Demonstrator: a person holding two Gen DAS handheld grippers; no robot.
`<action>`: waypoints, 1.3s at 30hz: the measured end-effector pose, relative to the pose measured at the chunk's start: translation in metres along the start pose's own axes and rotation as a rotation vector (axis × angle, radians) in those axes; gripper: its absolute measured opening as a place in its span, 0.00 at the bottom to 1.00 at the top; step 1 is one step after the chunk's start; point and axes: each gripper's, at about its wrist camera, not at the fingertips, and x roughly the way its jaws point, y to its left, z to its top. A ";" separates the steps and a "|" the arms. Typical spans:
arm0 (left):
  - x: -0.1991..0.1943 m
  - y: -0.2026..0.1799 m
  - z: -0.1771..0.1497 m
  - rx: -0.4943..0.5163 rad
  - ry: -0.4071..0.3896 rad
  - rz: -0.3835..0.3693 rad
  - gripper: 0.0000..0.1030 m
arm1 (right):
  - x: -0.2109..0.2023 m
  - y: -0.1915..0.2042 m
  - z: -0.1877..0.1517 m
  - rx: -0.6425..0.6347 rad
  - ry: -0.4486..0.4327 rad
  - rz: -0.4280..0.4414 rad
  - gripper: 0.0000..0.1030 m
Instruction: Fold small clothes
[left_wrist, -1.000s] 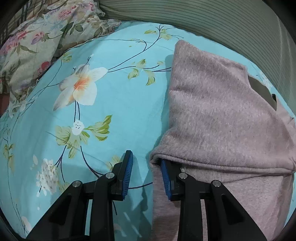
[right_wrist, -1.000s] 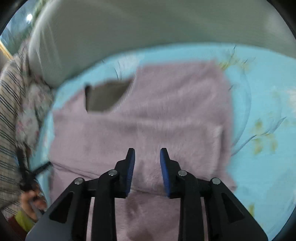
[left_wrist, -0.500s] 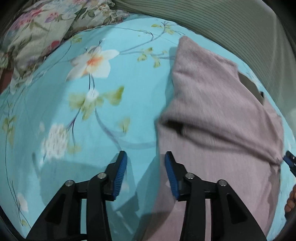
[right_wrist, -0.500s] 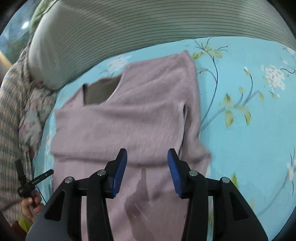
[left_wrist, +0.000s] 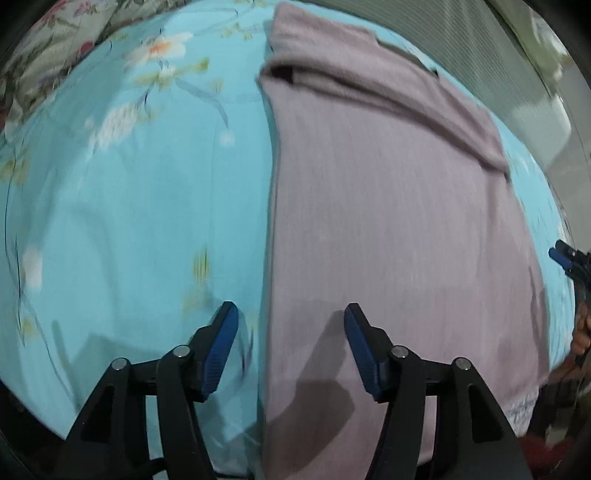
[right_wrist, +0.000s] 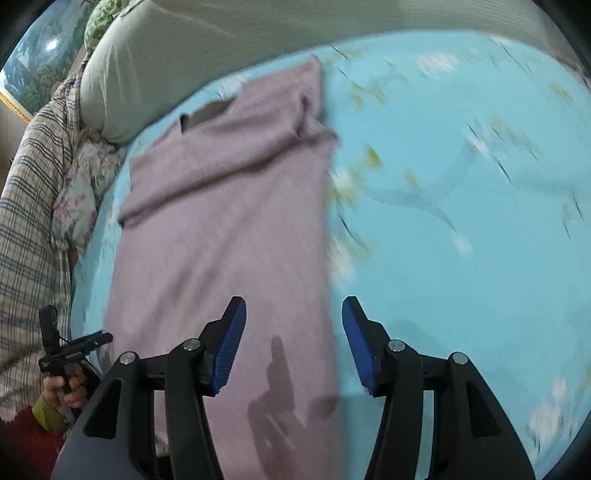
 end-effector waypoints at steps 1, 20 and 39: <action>-0.004 0.001 -0.015 0.008 0.004 -0.006 0.61 | -0.003 -0.006 -0.011 0.007 0.016 0.004 0.54; -0.008 0.007 -0.126 0.066 0.131 -0.290 0.43 | 0.007 -0.012 -0.103 0.003 0.213 0.244 0.38; -0.090 0.018 -0.098 0.021 -0.111 -0.375 0.03 | -0.054 -0.001 -0.081 0.150 -0.043 0.367 0.08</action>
